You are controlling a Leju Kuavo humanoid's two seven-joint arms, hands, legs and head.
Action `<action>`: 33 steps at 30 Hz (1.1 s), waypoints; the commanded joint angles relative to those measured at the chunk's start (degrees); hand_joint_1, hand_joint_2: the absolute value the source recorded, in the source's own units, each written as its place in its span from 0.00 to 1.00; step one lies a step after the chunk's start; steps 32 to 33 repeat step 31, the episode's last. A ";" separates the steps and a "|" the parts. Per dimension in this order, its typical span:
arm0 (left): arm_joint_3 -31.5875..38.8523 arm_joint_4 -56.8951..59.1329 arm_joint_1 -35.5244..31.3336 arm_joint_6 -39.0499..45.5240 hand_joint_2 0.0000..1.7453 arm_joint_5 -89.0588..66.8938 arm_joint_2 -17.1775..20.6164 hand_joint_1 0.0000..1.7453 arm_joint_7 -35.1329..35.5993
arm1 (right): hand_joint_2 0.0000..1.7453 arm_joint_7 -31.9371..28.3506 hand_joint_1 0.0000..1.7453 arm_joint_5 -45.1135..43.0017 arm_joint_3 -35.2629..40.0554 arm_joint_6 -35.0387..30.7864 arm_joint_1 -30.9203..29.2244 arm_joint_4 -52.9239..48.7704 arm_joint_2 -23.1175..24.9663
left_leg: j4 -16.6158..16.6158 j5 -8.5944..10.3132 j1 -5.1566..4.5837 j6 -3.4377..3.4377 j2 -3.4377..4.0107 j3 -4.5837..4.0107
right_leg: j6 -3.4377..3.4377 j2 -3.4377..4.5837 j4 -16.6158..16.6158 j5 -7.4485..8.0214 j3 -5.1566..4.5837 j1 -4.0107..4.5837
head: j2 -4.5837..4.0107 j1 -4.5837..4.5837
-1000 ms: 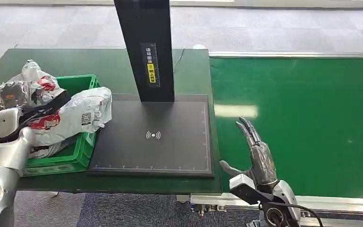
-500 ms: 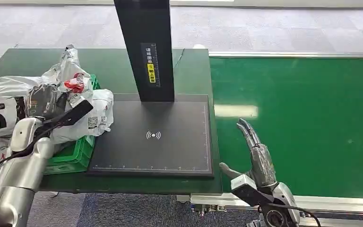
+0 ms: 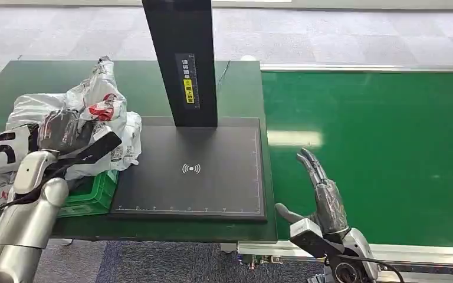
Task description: Moved the parcel from conveyor to table for the left to box.
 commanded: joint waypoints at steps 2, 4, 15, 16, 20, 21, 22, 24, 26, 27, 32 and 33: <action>1.14 1.08 1.08 3.15 1.00 -0.66 -1.40 0.00 -0.05 | 1.00 0.46 0.00 0.52 -0.80 0.74 -1.85 1.30 0.91 | -0.05 0.02 -0.01 0.02 0.05 0.04 | 0.00 0.05 -0.05 0.04 0.03 -0.01 | 0.00 0.00; 0.95 0.63 1.22 3.24 1.00 -0.80 -1.66 0.00 0.05 | 1.00 0.44 0.00 0.47 -0.82 0.69 -2.03 1.53 0.85 | -0.06 0.03 -0.01 0.02 0.04 0.03 | -0.01 0.04 -0.06 0.05 0.02 0.00 | 0.00 0.00; 1.79 -17.98 20.70 17.42 1.00 20.77 -12.13 0.00 -17.15 | 1.00 1.19 0.00 0.69 -1.18 0.35 -0.90 2.00 1.14 | -0.11 -0.04 -0.07 0.06 0.04 0.15 | 0.04 0.04 -0.10 -0.02 0.11 -0.07 | 0.00 0.00; 1.38 -18.59 21.32 17.80 1.00 20.89 -12.00 0.00 -16.99 | 1.00 1.19 0.00 0.69 -1.11 0.35 -0.87 2.00 1.15 | -0.18 -0.06 -0.08 0.09 0.11 0.23 | 0.05 0.11 -0.19 -0.01 0.19 -0.07 | 0.00 0.00; 1.76 -18.15 20.54 17.87 1.00 21.13 -11.61 0.00 -16.82 | 1.00 1.19 0.00 0.69 -1.12 0.32 -0.87 1.96 1.12 | -0.05 -0.11 -0.02 0.07 0.00 0.05 | 0.02 -0.01 -0.09 -0.04 0.04 -0.01 | 0.00 0.00; 1.85 -17.99 20.33 17.81 1.00 21.22 -11.56 0.00 -16.78 | 1.00 1.19 0.00 0.69 -1.14 0.31 -0.88 1.96 1.11 | -0.04 -0.09 -0.03 0.06 -0.02 0.01 | 0.04 -0.04 -0.08 -0.05 0.00 -0.02 | 0.00 0.00; 1.85 -17.99 20.33 17.81 1.00 21.22 -11.56 0.00 -16.78 | 1.00 1.19 0.00 0.69 -1.14 0.31 -0.88 1.96 1.11 | -0.05 -0.08 -0.02 0.06 -0.03 0.03 | 0.03 -0.05 -0.09 -0.04 0.03 -0.01 | 0.00 0.00; 1.93 -17.83 20.13 17.75 1.00 21.30 -11.52 0.00 -16.76 | 1.00 1.19 0.00 0.69 -1.15 0.31 -0.89 1.95 1.11 | -0.03 -0.09 -0.01 0.06 0.01 0.01 | 0.04 0.00 -0.08 -0.04 0.01 -0.01 | 0.00 0.00; 1.93 -17.83 20.13 17.75 1.00 21.30 -11.52 0.00 -16.76 | 1.00 1.19 0.00 0.69 -1.15 0.31 -0.89 1.95 1.11 | -0.05 -0.08 0.00 0.07 0.02 0.03 | 0.03 0.01 -0.10 -0.02 0.04 0.00 | 0.00 0.00; 1.93 -17.83 20.13 17.75 1.00 21.30 -11.52 0.00 -16.76 | 1.00 1.19 0.00 0.69 -1.15 0.31 -0.89 1.95 1.11 | -0.04 -0.08 -0.01 0.06 0.03 0.06 | 0.04 0.02 -0.09 -0.03 0.05 0.00 | 0.00 0.00; 1.93 -17.83 20.13 17.75 1.00 21.30 -11.52 0.00 -16.76 | 1.00 1.19 0.00 0.69 -1.15 0.31 -0.89 1.95 1.11 | -0.03 -0.06 0.00 0.05 0.01 0.06 | 0.04 0.01 -0.06 -0.04 0.07 0.00 | 0.00 0.00; 1.93 -17.83 20.13 17.75 1.00 21.30 -11.52 0.00 -16.76 | 1.00 1.19 0.00 0.69 -1.15 0.31 -0.89 1.95 1.11 | -0.03 -0.06 0.00 0.05 0.01 0.06 | 0.04 0.01 -0.06 -0.04 0.07 0.00 | 0.00 0.00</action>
